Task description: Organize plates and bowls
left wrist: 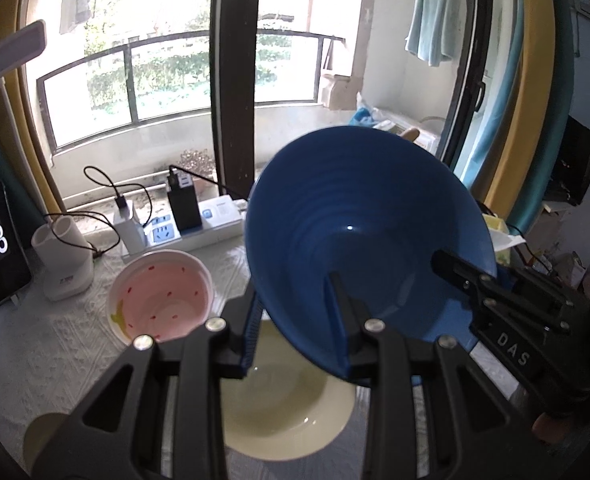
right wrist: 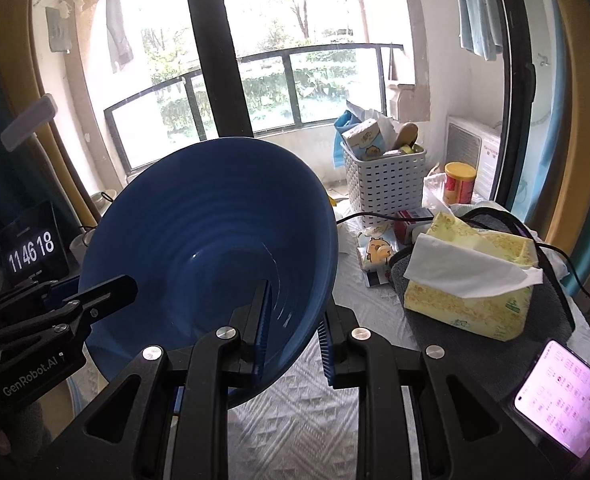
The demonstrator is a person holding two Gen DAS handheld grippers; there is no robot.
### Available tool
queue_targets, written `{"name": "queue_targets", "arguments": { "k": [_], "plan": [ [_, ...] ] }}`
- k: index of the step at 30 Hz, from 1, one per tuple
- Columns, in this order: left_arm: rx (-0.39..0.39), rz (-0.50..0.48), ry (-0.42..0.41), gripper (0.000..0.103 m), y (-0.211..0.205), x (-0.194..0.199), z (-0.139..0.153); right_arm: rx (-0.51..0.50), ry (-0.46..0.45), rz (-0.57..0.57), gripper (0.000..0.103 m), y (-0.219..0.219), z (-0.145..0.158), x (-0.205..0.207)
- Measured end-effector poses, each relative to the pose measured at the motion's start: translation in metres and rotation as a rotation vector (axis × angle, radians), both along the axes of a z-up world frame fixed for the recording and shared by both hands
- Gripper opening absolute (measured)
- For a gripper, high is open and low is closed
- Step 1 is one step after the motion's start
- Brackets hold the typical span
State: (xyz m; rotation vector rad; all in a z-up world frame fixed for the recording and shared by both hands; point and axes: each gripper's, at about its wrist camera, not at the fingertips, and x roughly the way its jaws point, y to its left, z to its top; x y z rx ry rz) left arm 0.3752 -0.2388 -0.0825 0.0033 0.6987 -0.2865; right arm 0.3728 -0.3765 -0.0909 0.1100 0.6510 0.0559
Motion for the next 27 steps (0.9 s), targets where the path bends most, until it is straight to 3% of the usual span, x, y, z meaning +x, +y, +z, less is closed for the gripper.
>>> {"name": "queue_targets", "arguments": {
  "k": [27],
  "plan": [
    [-0.026, -0.042, -0.029, 0.031, 0.029, -0.085, 0.002, -0.029, -0.007, -0.006, 0.024, 0.029, 0.016, -0.090]
  ]
}}
